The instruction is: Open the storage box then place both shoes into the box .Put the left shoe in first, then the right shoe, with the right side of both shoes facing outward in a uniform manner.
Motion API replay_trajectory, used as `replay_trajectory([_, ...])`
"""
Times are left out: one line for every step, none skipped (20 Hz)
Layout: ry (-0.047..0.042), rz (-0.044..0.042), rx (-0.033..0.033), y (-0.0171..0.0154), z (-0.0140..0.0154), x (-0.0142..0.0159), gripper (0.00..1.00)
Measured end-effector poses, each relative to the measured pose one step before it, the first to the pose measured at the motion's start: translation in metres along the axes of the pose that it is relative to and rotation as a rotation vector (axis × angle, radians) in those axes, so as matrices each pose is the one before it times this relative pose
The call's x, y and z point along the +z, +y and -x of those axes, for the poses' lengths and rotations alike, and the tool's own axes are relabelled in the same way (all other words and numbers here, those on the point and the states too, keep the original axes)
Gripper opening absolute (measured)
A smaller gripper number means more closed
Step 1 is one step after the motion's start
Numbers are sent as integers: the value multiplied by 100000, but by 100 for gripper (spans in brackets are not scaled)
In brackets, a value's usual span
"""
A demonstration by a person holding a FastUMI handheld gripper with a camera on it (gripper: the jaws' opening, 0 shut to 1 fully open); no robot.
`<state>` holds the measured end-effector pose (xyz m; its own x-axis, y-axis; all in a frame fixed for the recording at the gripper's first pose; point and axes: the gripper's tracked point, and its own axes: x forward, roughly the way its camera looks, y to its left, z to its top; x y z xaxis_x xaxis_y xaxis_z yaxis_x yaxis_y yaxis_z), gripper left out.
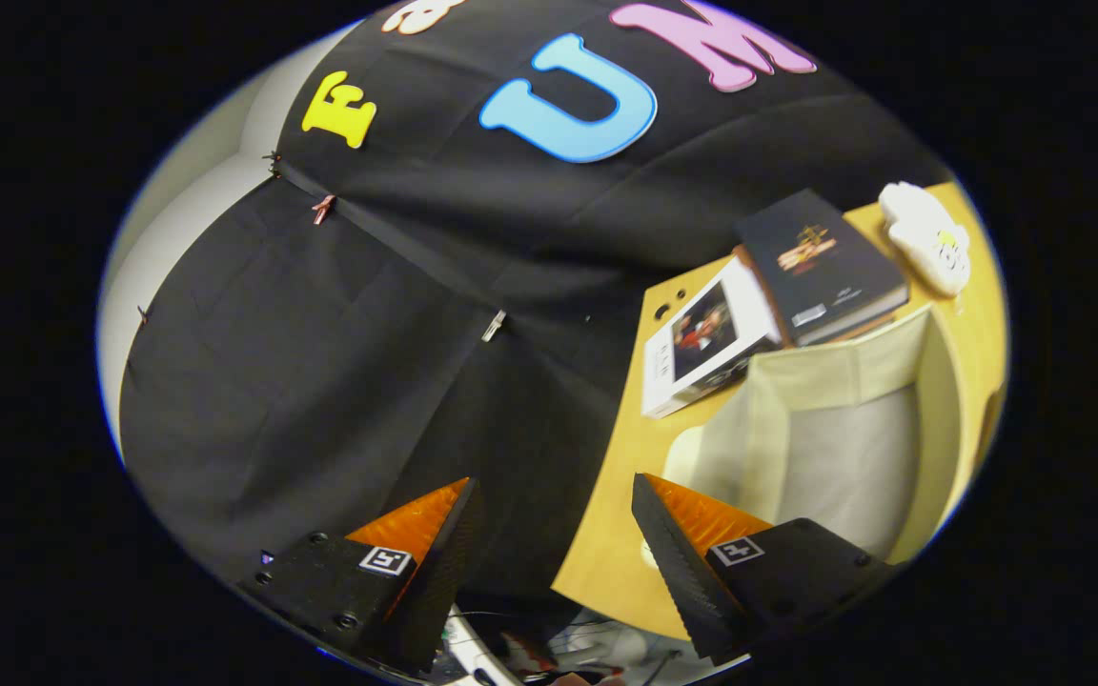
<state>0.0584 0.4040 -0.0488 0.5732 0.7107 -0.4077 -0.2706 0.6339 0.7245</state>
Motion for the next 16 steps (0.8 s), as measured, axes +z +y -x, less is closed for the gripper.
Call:
replay_trajectory([-2686, 3719, -2673, -1445, 1588, 811, 97])
replay_trajectory([-2353, 3654, -3426, -1751, 1563, 788, 97])
replay_trajectory([-1516, 3670, -3747, -1982, 1424, 602, 98])
replay_trajectory([-1178, 3610, -3793, -2075, 1545, 250, 98])
replay_trajectory([-910, 3467, -4236, -2278, 1390, 292, 98])
replay_trajectory([-833, 2608, -4382, -2302, 1480, 184, 98])
replay_trajectory([-922, 2147, -3981, -2185, 1221, 172, 98])
replay_trajectory([-1020, 2126, -3624, -2052, 1013, -16, 98])
replay_trajectory([-442, 2158, -4358, -2207, 861, -229, 98])
replay_trajectory([16, 1767, -4288, -2535, 618, -549, 98])
replay_trajectory([1405, 1439, -3427, -2142, 424, -783, 98])
replay_trajectory([2132, 1019, -3027, -1708, 530, -952, 98])
replay_trajectory([1696, 952, -2743, -1590, 496, -837, 98])
replay_trajectory([1177, 1217, -2801, -1602, 385, -577, 98])
replay_trajectory([1512, 1965, -3241, -1789, 273, -921, 98])
replay_trajectory([1152, 2292, -2456, -1447, 106, -877, 98])
